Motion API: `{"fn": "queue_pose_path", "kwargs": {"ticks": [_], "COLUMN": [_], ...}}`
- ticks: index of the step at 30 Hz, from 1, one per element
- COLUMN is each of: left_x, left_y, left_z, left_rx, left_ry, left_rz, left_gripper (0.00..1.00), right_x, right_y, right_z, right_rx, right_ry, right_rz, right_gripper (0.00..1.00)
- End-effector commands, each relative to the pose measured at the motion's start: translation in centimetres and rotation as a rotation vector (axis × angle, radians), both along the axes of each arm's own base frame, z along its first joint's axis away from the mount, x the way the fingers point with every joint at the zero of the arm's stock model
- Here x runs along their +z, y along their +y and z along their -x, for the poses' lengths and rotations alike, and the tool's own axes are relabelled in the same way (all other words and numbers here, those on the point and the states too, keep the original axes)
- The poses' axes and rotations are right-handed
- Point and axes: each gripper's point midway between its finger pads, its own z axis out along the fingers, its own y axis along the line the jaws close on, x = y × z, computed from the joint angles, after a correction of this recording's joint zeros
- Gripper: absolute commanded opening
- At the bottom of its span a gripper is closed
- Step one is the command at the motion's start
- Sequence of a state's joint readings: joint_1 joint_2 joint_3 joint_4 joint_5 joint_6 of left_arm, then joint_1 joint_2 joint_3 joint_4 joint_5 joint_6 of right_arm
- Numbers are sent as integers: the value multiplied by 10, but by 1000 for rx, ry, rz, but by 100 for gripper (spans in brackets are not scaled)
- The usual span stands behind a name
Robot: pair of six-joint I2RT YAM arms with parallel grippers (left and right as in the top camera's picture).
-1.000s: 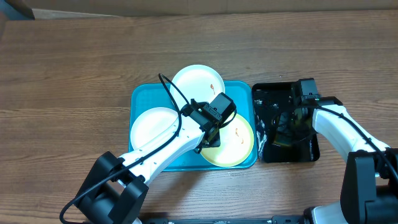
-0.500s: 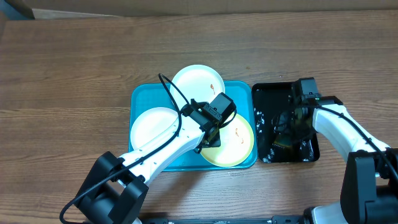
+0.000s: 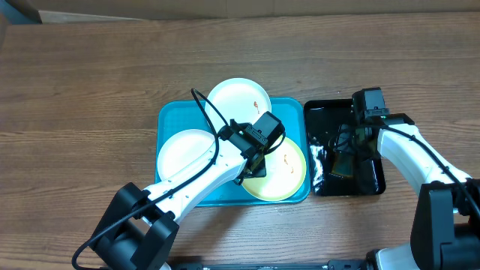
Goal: Clean dirty plates on tray and stack at the side
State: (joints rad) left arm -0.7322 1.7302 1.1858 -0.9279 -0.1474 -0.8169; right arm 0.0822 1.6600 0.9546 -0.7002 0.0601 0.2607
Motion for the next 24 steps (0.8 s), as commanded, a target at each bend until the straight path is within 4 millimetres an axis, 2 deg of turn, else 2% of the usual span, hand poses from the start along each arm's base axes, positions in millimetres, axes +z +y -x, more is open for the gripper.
{"fn": "queue_pose_path", "kwargs": {"ticks": [1,9,10,11,12,13,14,18,19,20,22,24], "left_x": [-3,-2,-2,-3,-3,-3,-3,-3,-3,-3,-3,-3], "left_y": [5,2,2,2,2,1,2,2,2,2,3,5], "left_z": [-2,-5,-5,-4,-4,-4,-4,-4,-4,-4,-4,-2], "left_rx": [21,22,20,19,18,18,19,18,18,19,21,22], "left_ry": [-3,-17,-16,-13,-13,-13,-14,-13,-13,-13,-10,-2], "left_rz": [-21,-9,-10,-9,-8,-8,-8,-9,-10,-10,-13,-19], "left_gripper": [64,65,65,65,65,65,65,66,66,66,67,67], "right_x": [-6,-14,-14,-14,-14,-14,-14,-7,4,9,17,19], "right_y": [-1,7,7,7,7,7,7,8,8,8,8,7], "right_z": [4,6,6,6,6,6,7,-2,-8,-8,-5,4], "right_rx": [3,15,15,15,15,15,15,24,25,25,24,23], "right_ry": [5,0,-1,-1,-1,0,1,-21,-26,-18,14,58], "right_rz": [14,-38,-38,-38,-38,-38,-38,-37,-37,-37,-34,-31], "right_gripper": [60,58,52,28,15,6,4,4,39,48,54,56]}}
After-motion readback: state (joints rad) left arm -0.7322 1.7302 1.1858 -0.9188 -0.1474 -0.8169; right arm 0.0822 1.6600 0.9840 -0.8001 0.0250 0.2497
